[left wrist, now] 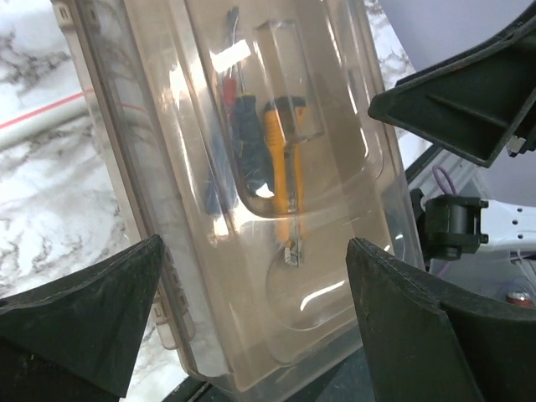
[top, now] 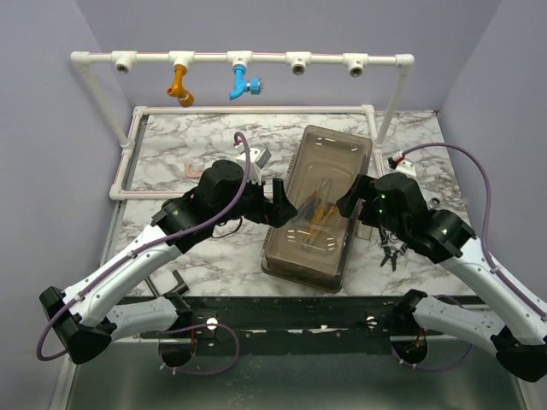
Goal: Pack the tool kit
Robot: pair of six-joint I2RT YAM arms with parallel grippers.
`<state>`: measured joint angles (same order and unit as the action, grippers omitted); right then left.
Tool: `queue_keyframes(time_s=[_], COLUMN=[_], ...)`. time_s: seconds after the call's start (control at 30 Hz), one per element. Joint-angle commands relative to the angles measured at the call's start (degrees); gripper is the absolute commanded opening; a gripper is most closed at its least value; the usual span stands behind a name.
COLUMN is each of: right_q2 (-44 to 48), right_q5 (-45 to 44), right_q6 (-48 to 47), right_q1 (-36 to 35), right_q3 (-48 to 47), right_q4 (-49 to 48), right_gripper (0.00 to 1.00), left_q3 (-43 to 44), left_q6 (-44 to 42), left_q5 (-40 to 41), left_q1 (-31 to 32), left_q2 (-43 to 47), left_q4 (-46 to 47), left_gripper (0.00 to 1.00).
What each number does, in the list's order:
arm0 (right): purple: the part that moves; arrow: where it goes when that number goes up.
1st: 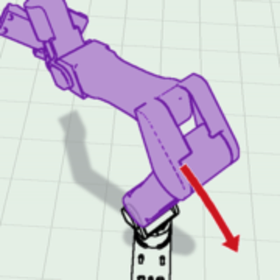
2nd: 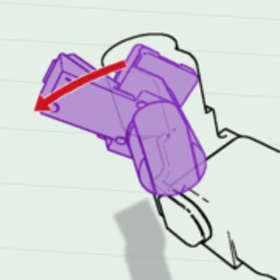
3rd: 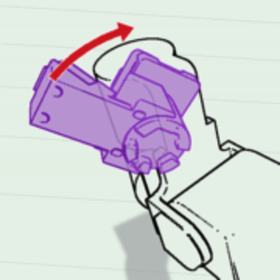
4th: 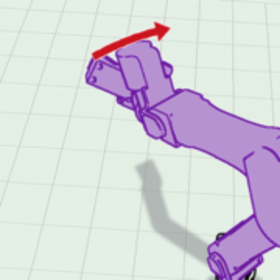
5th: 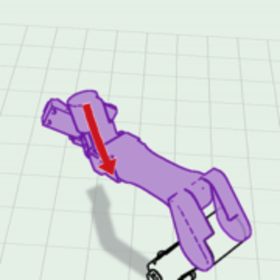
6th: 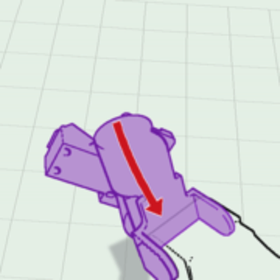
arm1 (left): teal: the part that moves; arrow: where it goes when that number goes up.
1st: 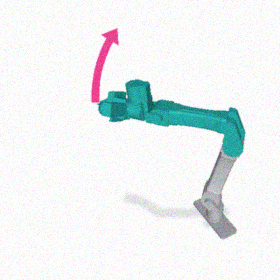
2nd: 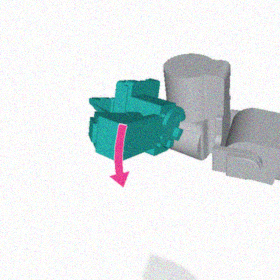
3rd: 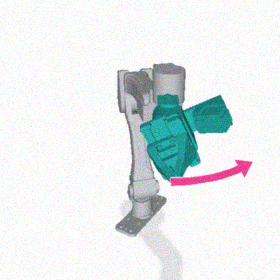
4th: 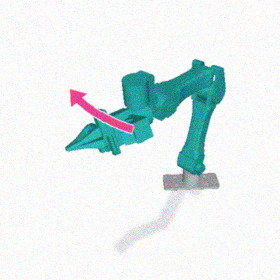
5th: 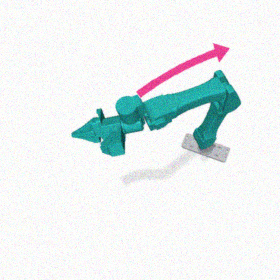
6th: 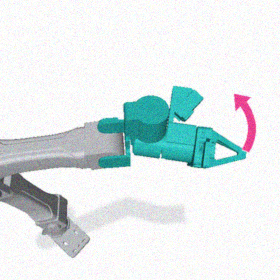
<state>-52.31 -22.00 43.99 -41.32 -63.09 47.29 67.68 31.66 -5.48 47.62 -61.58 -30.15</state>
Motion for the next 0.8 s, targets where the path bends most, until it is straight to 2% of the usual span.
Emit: queue_keyframes(time_s=[0.0,0.2,0.4,0.53,0.6,0.67,0.77], right_q2=[-2.17,-5.90,-11.99,-14.25,-14.48,-13.78,-12.19], right_q5=[5.14,13.36,23.86,26.27,25.15,22.37,12.61], right_q6=[1.64,1.45,2.85,3.23,3.05,2.26,0.12], right_q1=[-0.14,-0.16,-0.19,-0.16,-0.22,-0.13,-0.14], right_q3=[3.08,6.56,8.30,7.07,6.06,4.62,1.50], right_q4=[-3.73,-10.00,-19.17,-21.43,-20.76,-18.54,-13.16], right_gripper=[0.90,0.85,0.80,0.79,0.80,0.86,0.91], left_q3=[-3.32,-5.71,-4.30,-3.13,-2.93,-2.86,-2.38], left_q6=[2.20,1.36,-1.69,-2.98,-3.18,-3.32,-3.53], left_q5=[-7.35,-8.07,-7.06,-6.41,-6.24,-6.06,-3.96], left_q1=[-2.84,-6.42,-10.68,-13.84,-15.31,-16.27,-16.81], left_q2=[-0.26,0.51,1.45,1.33,1.12,0.86,0.25], left_q4=[5.81,6.66,2.77,0.40,-0.16,-0.53,-1.88], left_gripper=[0.93,0.92,0.92,0.92,0.92,0.92,0.92])
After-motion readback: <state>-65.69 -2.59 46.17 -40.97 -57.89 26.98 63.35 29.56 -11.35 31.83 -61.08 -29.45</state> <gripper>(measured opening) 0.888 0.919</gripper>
